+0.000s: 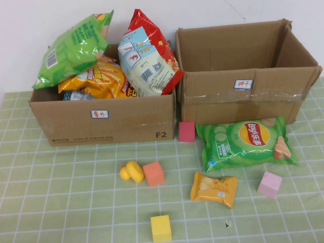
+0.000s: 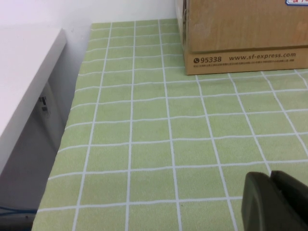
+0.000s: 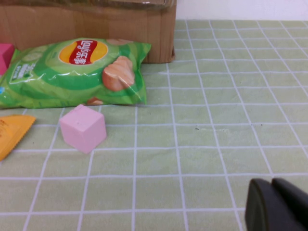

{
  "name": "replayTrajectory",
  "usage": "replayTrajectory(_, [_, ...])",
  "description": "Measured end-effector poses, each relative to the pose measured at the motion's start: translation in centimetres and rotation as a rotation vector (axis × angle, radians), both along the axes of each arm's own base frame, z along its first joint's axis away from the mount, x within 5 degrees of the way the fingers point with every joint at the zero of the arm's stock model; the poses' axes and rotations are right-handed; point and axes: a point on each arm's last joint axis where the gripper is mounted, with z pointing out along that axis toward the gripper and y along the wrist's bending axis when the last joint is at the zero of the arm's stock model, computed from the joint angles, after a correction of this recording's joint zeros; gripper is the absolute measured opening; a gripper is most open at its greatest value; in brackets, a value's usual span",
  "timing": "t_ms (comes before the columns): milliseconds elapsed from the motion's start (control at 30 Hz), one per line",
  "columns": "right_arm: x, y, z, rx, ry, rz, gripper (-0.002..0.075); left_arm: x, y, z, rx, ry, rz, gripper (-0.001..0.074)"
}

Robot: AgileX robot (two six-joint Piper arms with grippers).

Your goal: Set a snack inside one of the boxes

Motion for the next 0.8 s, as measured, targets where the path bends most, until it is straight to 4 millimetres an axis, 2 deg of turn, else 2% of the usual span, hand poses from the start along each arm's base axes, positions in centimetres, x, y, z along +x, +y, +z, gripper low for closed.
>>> replayTrajectory(167, [0.0,0.0,0.0,0.001,-0.009,0.001,-0.0002,0.2,-0.1,0.5,0.003,-0.074,-0.011,-0.0001])
replayTrajectory(300, [0.3,0.1,0.4,0.004,-0.082,0.010,-0.0002,0.4,-0.3,2.3,0.007,-0.271,-0.039,-0.0001])
replayTrajectory(567, [0.5,0.5,3.8,0.030,-0.461,0.048,-0.0002,-0.5,-1.0,6.4,0.008,-0.742,-0.108,-0.0001])
replayTrajectory(800, [-0.2,0.5,6.4,0.112,-0.746,0.058,-0.0002,-1.8,-1.3,8.3,0.019,-0.995,-0.151,-0.0003])
